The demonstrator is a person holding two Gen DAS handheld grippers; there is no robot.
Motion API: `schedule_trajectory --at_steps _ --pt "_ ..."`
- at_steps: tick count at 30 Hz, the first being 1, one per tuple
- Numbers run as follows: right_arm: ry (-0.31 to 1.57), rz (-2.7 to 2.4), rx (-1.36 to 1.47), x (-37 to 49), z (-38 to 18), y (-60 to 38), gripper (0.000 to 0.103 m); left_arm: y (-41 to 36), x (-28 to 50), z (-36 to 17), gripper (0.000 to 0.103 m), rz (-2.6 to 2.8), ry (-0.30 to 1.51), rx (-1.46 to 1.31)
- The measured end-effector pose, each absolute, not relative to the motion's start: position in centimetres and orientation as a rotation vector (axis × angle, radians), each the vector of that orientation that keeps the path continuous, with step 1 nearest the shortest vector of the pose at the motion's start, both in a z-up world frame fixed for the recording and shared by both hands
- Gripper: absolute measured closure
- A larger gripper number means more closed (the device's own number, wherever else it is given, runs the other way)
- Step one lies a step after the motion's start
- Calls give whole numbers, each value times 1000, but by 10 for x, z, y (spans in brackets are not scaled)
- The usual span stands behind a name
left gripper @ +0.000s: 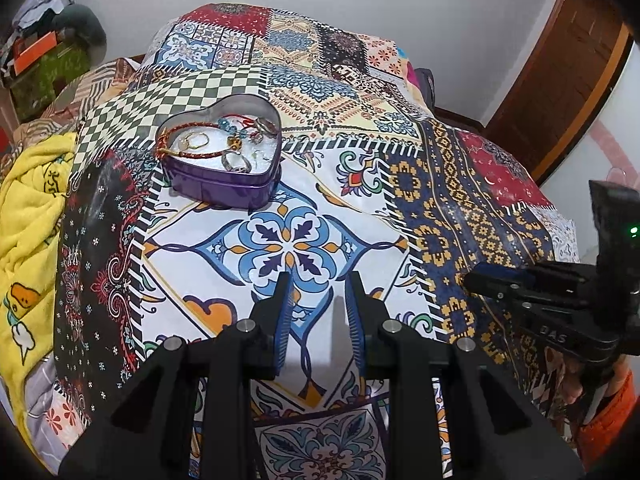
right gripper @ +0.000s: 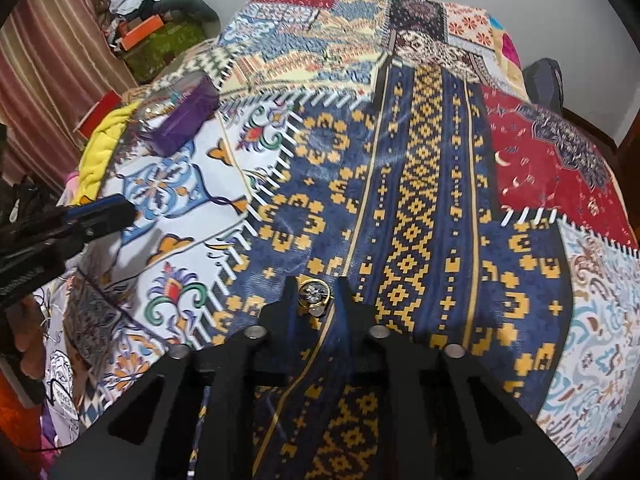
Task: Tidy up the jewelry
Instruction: 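Grasp a small earring with the right gripper while the left grasps another earring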
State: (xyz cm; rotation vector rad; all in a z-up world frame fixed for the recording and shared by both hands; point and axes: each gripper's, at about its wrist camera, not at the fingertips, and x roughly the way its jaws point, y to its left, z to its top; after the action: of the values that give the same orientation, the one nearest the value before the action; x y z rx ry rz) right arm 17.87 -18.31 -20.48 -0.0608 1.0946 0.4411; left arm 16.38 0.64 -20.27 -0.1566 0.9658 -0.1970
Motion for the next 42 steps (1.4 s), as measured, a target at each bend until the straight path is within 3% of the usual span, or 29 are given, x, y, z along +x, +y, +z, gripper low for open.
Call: schedule_trajectory --at_steps 4,21,42 --pt "1073 448 -45 177 -202 -184 96 8 165 -206 78 -196 975 -162" --pt "951 385 28 169 -160 -222 97 -70 166 -214 78 -408 1023 -39" --pt "1002 374 105 168 -168 -258 88 -127 219 -227 78 -544 1140 -100"
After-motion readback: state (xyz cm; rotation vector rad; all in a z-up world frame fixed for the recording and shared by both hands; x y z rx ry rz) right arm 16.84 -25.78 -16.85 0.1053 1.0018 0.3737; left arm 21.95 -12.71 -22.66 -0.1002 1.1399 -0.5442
